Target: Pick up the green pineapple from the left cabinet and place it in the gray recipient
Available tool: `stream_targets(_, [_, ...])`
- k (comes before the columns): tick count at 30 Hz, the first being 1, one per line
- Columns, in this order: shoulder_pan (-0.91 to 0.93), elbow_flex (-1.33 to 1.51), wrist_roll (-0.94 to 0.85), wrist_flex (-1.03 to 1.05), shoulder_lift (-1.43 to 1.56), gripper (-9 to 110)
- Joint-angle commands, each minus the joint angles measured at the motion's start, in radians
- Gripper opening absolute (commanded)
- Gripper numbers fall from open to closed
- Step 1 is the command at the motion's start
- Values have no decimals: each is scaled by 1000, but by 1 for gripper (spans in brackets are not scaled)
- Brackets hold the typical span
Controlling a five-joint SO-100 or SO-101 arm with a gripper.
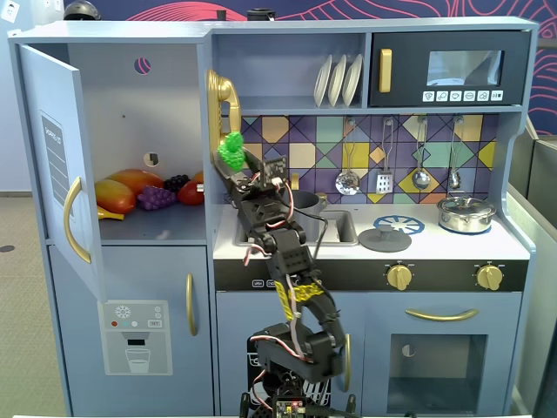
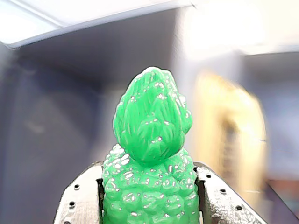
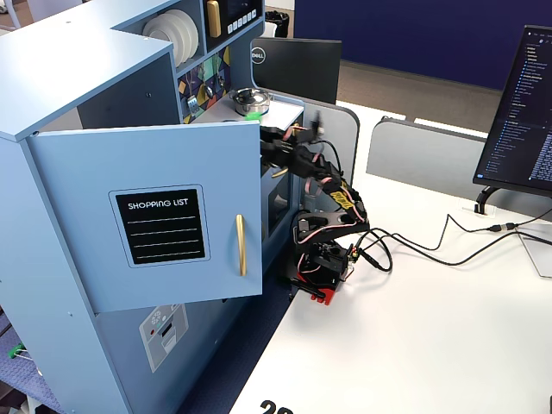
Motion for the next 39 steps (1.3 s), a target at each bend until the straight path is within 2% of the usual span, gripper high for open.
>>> stream_targets(1, [225,-38,84,15,-109,0])
stream_targets(8, [394,-137,100,-29,-445,0])
stream_targets(19, [469,-341,31,37,-813,0])
stream_targets(20, [469,-345,23,40,-819,2])
stream_targets(26, [468,-350,55,49,-804,36])
stream_targets(29, [468,-377,63,97,-772,38])
stream_targets(32, [457,-397,66,207,-661,34])
stream_targets(37, [445,-324,91,712,-310,27])
stream_targets(39, [451,-224,87,882,-160,20])
